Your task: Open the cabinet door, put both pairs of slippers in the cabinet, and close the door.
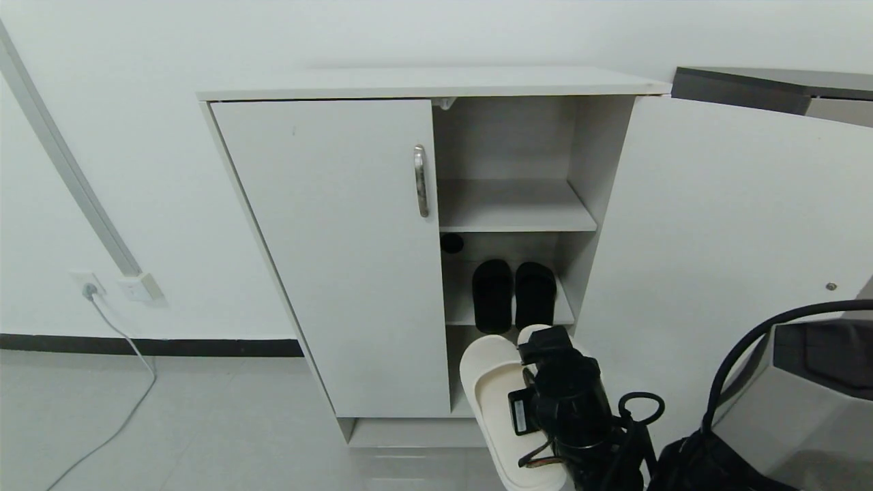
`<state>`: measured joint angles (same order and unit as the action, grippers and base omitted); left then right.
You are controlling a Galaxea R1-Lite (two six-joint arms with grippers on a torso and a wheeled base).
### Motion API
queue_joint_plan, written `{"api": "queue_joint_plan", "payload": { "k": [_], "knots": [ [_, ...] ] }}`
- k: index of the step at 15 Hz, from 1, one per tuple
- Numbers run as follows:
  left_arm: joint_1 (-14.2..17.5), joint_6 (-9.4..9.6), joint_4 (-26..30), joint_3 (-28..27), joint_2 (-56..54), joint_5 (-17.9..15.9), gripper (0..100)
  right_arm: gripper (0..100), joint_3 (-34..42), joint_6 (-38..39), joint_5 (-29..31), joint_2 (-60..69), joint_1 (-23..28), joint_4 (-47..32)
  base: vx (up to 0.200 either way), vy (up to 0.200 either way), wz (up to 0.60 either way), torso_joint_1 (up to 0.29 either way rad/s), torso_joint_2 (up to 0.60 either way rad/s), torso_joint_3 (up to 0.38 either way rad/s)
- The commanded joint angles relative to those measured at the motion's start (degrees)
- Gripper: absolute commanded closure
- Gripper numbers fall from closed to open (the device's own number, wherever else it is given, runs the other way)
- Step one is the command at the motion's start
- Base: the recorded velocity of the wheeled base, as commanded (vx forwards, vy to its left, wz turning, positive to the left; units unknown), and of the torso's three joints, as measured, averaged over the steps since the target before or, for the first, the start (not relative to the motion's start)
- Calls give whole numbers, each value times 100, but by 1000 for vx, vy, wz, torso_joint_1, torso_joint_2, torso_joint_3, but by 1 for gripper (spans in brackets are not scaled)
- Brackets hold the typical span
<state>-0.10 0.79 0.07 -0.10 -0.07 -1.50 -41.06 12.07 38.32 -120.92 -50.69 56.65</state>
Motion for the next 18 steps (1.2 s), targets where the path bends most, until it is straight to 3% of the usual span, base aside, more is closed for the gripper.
{"api": "queue_joint_plan", "payload": {
  "k": [1,6,8,10,15,18],
  "knots": [
    [1,0,1,1,7,1,100,100,-588,199,255,42,-11,-567,0,0,0,0,0,0],
    [1,0,1,1,7,1,100,100,-1959,595,343,956,-90,-3011,0,0,0,0,0,0],
    [1,0,1,1,7,1,100,100,-2644,595,695,1079,-125,-3582,0,0,0,0,0,0],
    [1,0,1,1,7,1,100,100,-2934,437,818,1079,-125,-3538,0,0,0,0,0,0],
    [1,0,1,1,7,1,100,100,-2706,-451,1011,1026,-90,-2264,0,0,0,0,0,0],
    [1,9,1,1,7,1,100,100,-2697,-469,1011,1009,-46,-2211,0,0,0,0,0,0]
  ]
}}
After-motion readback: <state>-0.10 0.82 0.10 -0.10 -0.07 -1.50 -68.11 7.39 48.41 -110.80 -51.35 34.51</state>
